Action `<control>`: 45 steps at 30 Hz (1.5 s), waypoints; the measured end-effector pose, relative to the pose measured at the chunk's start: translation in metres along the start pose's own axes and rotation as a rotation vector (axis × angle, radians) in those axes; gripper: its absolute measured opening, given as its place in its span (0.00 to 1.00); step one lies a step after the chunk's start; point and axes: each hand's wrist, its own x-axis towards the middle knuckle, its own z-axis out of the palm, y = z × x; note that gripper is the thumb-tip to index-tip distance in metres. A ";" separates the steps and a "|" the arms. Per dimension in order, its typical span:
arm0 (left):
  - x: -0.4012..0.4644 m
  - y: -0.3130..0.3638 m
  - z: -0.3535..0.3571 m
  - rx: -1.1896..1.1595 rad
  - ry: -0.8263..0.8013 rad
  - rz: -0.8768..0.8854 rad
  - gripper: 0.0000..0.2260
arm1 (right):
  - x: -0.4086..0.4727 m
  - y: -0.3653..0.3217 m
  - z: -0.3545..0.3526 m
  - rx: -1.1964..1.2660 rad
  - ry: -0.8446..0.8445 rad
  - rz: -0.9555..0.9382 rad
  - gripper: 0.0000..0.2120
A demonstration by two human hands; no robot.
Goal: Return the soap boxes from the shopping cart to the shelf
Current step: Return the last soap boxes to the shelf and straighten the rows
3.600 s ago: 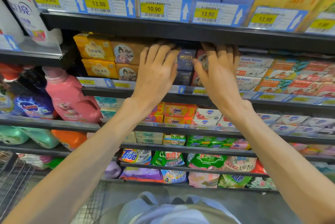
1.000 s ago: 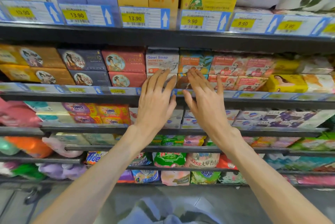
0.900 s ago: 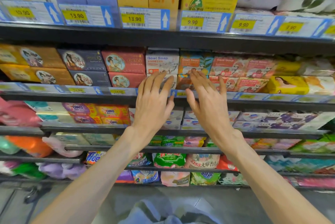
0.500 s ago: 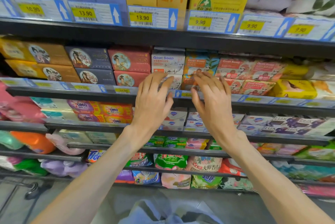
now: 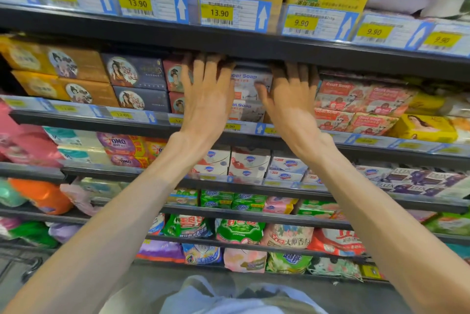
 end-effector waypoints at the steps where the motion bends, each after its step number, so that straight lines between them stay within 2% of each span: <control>1: 0.000 -0.001 0.003 0.005 0.005 0.014 0.07 | 0.001 0.001 0.003 0.000 0.033 -0.009 0.24; 4: 0.002 -0.004 0.009 0.030 0.006 0.020 0.08 | 0.002 0.004 0.014 0.029 0.159 -0.036 0.22; 8: 0.002 -0.005 0.014 0.043 0.005 0.013 0.11 | 0.003 0.005 0.012 0.052 0.120 -0.039 0.21; 16: 0.002 -0.007 0.012 0.040 0.041 0.040 0.11 | 0.001 0.005 0.007 0.071 0.085 -0.056 0.21; 22: 0.000 0.002 0.002 -0.009 0.013 0.023 0.10 | -0.012 0.020 0.005 0.083 0.220 -0.081 0.23; 27: 0.002 0.035 0.000 -0.057 0.000 0.104 0.13 | -0.031 0.062 -0.003 0.059 0.268 -0.008 0.24; 34: 0.023 0.067 0.011 -0.040 -0.113 0.118 0.15 | -0.029 0.090 -0.003 0.031 0.224 0.084 0.23; 38: 0.029 0.070 0.009 -0.070 -0.295 0.028 0.17 | -0.023 0.090 -0.003 0.014 0.198 0.094 0.22; 41: 0.027 0.070 0.009 -0.077 -0.260 0.037 0.16 | -0.020 0.092 -0.006 0.031 0.167 0.089 0.20; 45: 0.022 0.067 0.012 -0.032 -0.164 0.102 0.15 | -0.014 0.091 -0.012 0.015 0.031 0.109 0.20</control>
